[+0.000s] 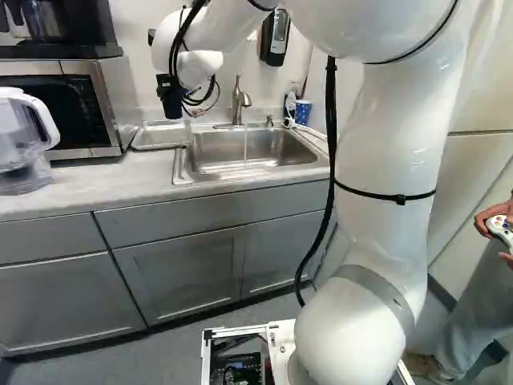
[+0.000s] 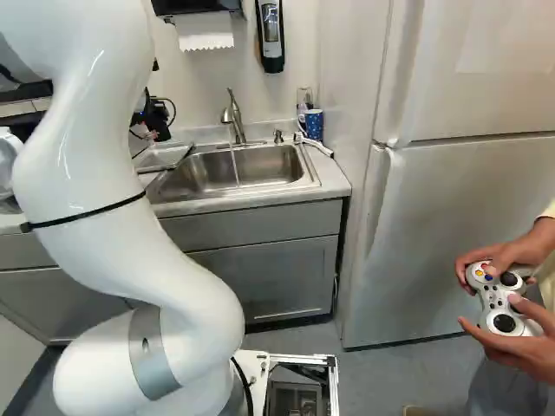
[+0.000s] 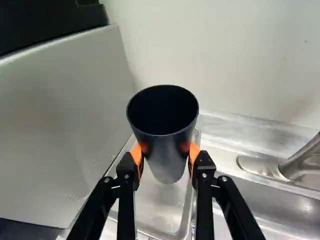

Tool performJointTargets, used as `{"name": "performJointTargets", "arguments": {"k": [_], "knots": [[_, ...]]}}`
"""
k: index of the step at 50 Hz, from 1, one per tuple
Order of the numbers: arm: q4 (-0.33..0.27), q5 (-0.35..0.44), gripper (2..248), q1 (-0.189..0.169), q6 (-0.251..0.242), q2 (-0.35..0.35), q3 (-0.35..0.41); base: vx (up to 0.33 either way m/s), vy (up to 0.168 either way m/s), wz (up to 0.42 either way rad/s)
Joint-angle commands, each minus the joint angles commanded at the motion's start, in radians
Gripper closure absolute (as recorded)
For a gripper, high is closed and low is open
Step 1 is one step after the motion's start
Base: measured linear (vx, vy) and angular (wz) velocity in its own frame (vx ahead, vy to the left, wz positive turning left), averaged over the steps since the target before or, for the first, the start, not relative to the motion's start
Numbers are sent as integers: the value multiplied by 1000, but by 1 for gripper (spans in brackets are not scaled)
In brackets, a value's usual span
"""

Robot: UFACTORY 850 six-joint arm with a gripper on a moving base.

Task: Rinse the cup and place it in the tray

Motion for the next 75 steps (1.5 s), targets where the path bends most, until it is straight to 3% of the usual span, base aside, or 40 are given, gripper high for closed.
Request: {"name": "performJointTargets", "arguments": {"k": [62,63,67,68,73,74,75], "knots": [[0,0,135,0,0,-67,30,0,0,0],[0,0,105,0,0,-67,30,0,0,0],[0,0,105,0,0,-67,30,0,0,0],[0,0,71,0,0,-67,30,0,0,0],[0,0,71,0,0,-67,30,0,0,0],[0,0,36,0,0,-67,30,0,0,0],[0,0,36,0,0,-67,30,0,0,0]]}}
